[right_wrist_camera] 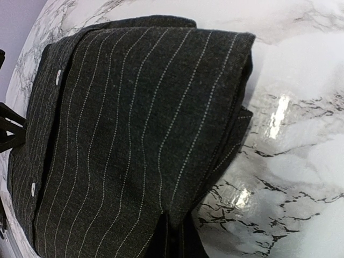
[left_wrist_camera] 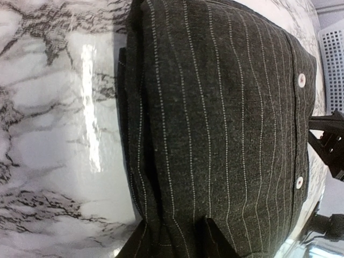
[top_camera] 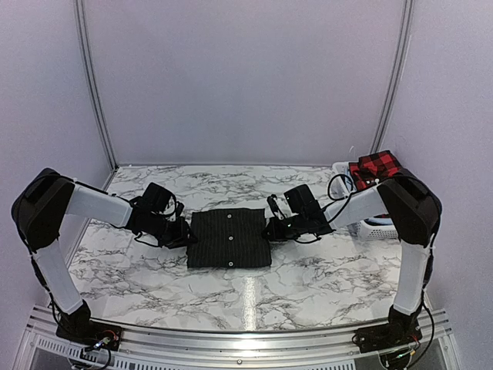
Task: Fold and stack the long sleeve shirts
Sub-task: Pick up the square-folded shirt from the center of the board.
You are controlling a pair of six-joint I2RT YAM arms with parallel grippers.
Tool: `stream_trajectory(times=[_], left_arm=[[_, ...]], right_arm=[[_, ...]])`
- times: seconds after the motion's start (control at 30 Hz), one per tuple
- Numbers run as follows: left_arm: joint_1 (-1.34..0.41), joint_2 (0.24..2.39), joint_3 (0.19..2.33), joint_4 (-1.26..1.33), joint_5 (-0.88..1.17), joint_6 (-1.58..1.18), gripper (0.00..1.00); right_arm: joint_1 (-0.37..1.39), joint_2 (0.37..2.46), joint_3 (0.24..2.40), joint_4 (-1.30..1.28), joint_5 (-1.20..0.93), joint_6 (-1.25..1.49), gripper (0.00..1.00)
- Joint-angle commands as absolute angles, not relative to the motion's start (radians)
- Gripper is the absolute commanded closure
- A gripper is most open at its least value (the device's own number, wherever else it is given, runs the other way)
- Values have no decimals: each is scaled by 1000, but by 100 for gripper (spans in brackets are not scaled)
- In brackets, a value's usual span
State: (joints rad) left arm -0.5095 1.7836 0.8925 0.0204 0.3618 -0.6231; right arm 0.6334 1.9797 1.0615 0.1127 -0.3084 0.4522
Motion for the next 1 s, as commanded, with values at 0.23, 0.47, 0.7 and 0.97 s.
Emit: stream_trajectory(times=[0.23, 0.47, 0.7, 0.97], left_arm=[[-542, 1801, 853, 57, 376, -718, 100], [-513, 1658, 865, -74, 290, -648, 100], [-430, 1550, 892, -264, 344, -473, 100], [-331, 1526, 1047, -549, 412, -256, 100]], right_arm=[[637, 1950, 1031, 9, -261, 435, 88], [658, 1863, 1025, -68, -202, 403, 72], [699, 1856, 1064, -90, -189, 407, 72], [775, 1957, 1187, -76, -200, 436, 75]])
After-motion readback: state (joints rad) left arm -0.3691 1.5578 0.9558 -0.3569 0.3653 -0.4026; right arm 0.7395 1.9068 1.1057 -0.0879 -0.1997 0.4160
